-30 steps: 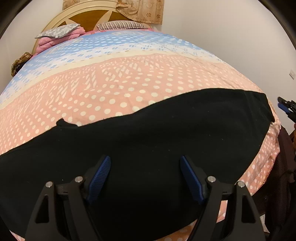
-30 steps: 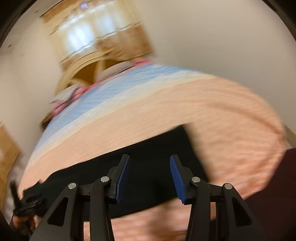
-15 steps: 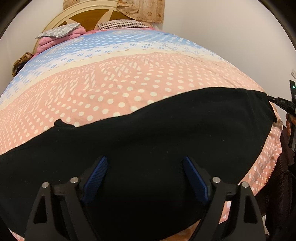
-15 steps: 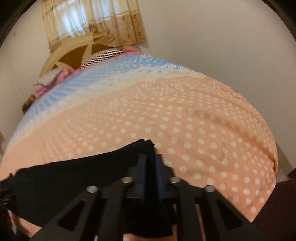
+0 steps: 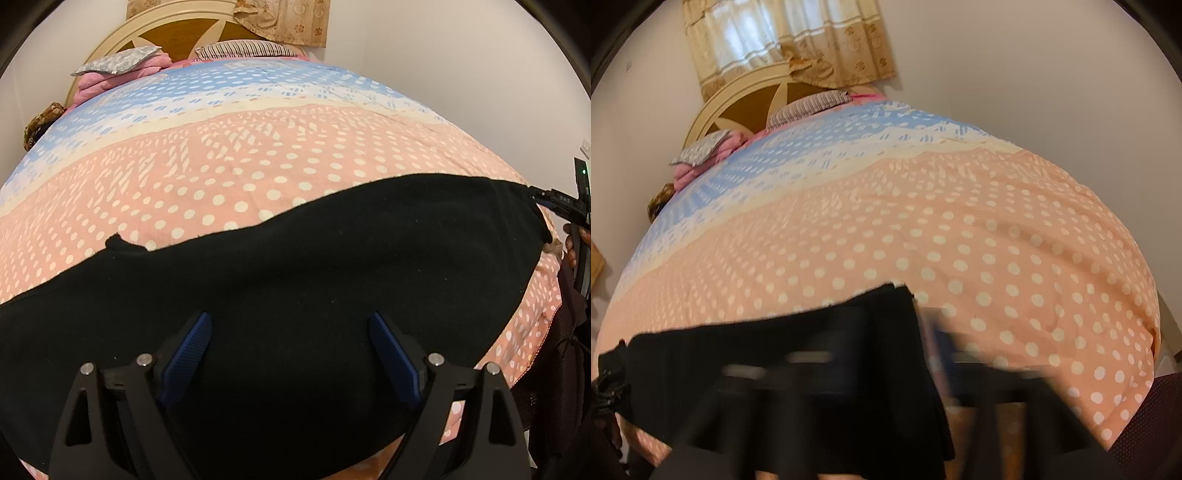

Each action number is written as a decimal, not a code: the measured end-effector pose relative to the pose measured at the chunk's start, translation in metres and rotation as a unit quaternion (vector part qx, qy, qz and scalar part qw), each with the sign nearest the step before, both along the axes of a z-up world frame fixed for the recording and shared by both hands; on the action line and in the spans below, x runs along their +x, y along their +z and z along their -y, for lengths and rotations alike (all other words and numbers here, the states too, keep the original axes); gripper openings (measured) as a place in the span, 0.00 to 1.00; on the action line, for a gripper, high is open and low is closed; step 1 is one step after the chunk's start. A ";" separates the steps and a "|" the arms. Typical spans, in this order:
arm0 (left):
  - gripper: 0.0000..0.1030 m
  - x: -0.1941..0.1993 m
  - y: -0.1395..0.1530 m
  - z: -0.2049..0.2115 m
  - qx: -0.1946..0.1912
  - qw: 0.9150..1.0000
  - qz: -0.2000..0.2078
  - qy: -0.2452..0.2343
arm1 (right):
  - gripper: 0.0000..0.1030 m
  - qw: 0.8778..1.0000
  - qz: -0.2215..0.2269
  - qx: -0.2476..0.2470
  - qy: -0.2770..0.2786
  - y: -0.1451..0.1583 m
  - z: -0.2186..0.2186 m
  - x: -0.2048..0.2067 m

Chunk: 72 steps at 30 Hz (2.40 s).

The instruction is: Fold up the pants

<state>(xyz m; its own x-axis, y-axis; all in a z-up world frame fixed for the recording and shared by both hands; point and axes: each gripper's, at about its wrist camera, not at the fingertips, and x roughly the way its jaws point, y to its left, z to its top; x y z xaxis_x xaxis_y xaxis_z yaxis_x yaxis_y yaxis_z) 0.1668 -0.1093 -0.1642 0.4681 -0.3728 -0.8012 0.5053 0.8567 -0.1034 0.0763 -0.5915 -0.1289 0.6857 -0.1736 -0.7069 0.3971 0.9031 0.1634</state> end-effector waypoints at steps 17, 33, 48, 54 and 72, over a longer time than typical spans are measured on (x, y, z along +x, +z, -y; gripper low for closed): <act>0.91 -0.001 0.000 0.002 0.001 1.000 -0.002 -0.001 | 0.10 0.999 -0.007 -0.040 0.023 0.004 -0.006 0.024; 0.93 -0.004 -0.002 0.003 -0.004 1.000 -0.001 -0.001 | 0.58 0.999 -0.008 0.009 -0.045 -0.017 0.025 -0.030; 0.93 -0.003 0.002 -0.026 -0.028 0.999 -0.003 0.033 | 0.43 0.982 0.046 0.176 -0.055 -0.034 0.040 -0.078; 0.93 -0.003 0.000 -0.023 -0.020 0.999 -0.003 0.035 | 0.39 0.977 0.047 0.208 -0.019 -0.039 0.035 -0.079; 0.93 -0.003 -0.002 -0.024 -0.024 0.999 -0.001 0.034 | 0.19 0.963 0.076 0.255 0.029 -0.045 0.035 -0.055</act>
